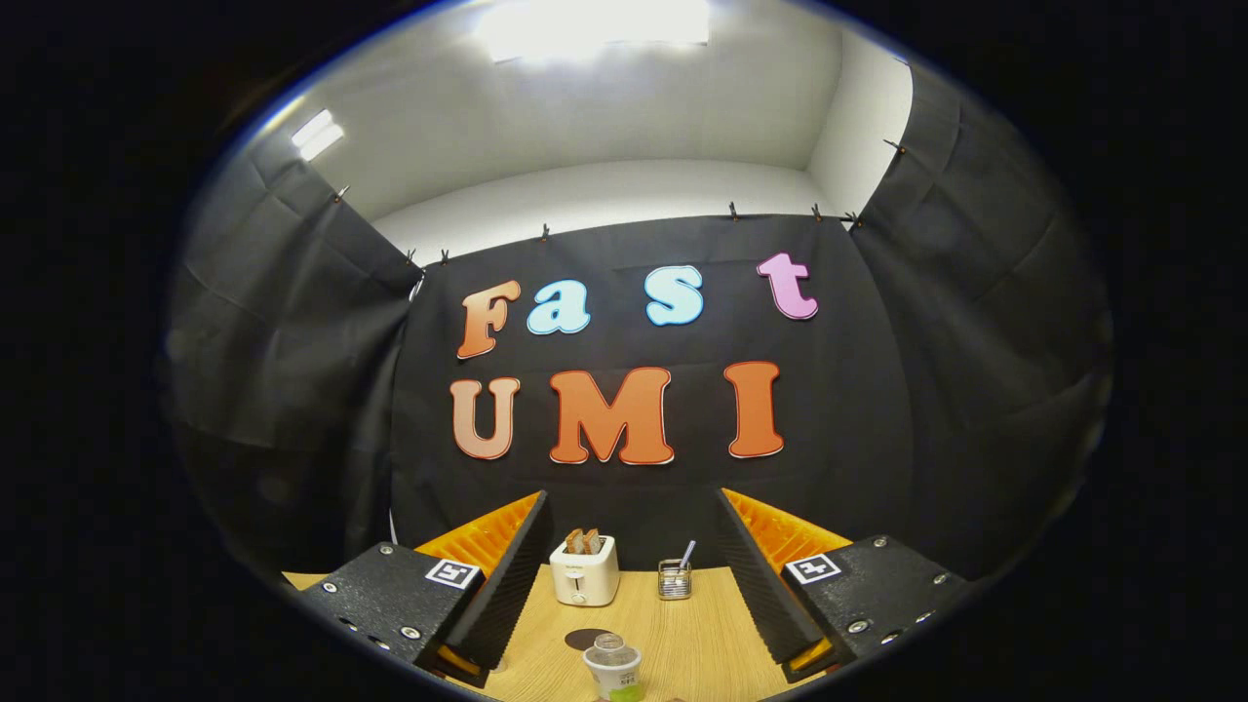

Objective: Take the bottle from table, then pour the juice into the cup, finally place the bottle on the coaster

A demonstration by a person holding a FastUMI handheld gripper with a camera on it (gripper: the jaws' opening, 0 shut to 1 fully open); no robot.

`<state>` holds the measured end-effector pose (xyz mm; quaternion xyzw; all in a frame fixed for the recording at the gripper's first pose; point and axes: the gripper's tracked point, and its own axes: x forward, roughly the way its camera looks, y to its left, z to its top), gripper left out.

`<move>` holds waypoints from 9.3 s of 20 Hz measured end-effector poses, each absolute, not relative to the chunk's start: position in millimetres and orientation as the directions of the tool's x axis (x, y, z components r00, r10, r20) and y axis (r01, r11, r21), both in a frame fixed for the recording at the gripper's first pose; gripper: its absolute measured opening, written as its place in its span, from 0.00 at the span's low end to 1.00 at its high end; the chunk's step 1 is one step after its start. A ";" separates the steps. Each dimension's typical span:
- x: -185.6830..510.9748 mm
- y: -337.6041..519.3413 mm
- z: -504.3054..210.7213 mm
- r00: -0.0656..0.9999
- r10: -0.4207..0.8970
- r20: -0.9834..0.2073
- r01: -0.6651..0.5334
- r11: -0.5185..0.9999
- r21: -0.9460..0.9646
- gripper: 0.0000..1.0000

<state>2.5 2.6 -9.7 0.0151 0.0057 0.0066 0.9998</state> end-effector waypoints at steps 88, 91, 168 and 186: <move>43.8 118.2 -321.3 0.974 -0.026 -0.225 -0.217 0.180 -0.959 0.54; 44.8 125.3 -322.6 0.975 -0.004 -0.220 -0.218 0.126 -0.968 0.54; 85.2 161.7 -271.2 0.959 0.261 -0.112 0.037 -0.504 -0.863 0.54; 80.7 181.6 -274.5 0.941 0.316 -0.121 0.072 -0.537 -0.841 0.54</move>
